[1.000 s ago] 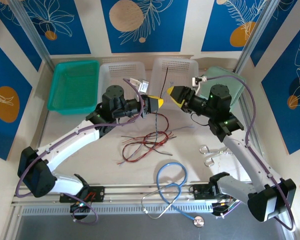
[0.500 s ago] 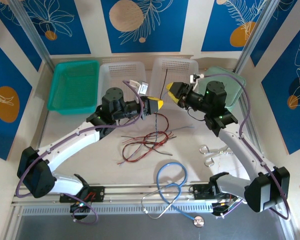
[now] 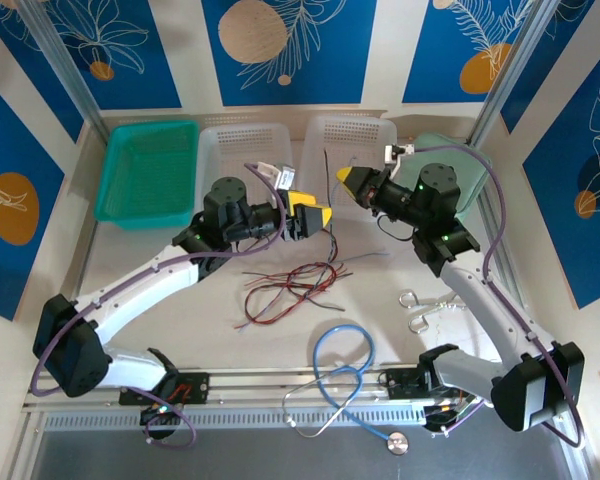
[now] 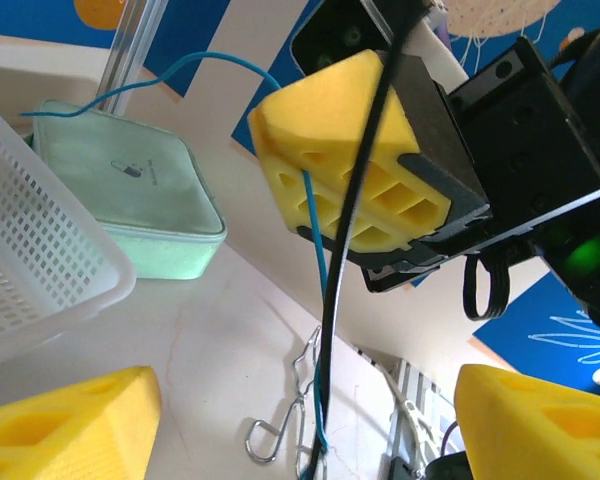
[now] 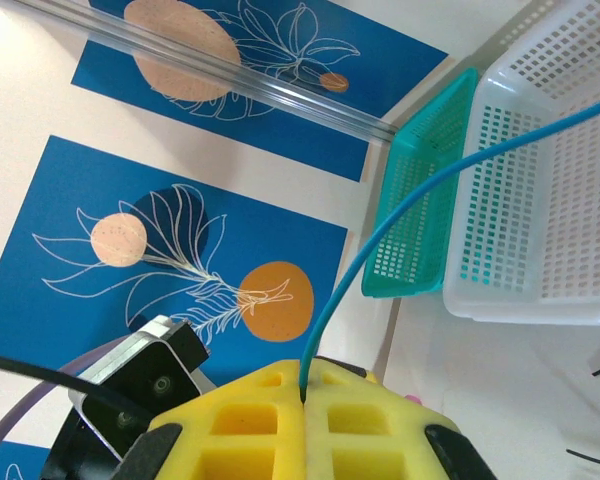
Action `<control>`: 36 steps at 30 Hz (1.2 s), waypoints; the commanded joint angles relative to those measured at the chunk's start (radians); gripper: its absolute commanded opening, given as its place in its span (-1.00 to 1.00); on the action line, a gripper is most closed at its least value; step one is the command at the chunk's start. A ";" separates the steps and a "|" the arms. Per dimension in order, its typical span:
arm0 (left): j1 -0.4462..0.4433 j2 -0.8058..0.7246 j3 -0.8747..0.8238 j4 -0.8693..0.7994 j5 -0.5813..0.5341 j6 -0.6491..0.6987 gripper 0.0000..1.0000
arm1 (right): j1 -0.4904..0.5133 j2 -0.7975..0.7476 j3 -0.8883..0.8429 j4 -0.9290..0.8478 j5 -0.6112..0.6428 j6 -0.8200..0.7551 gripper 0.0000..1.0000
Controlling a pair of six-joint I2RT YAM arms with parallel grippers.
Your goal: Untangle the cables
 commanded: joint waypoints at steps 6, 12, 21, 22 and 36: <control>0.005 -0.032 0.000 0.169 -0.058 -0.059 0.54 | 0.018 -0.020 -0.011 -0.022 0.008 -0.040 -1.00; 0.004 -0.024 0.061 0.174 -0.117 -0.071 0.44 | 0.050 -0.035 -0.043 -0.036 0.040 -0.052 -1.00; 0.001 0.025 0.084 0.187 -0.090 -0.116 -1.00 | 0.069 -0.033 -0.043 -0.050 0.050 -0.069 -1.00; 0.001 0.022 0.078 0.197 -0.086 -0.113 -1.00 | 0.069 -0.036 -0.041 -0.054 0.051 -0.071 -1.00; 0.024 -0.067 0.139 -0.085 -0.150 0.066 -1.00 | 0.009 -0.156 0.034 -0.192 0.125 -0.166 -1.00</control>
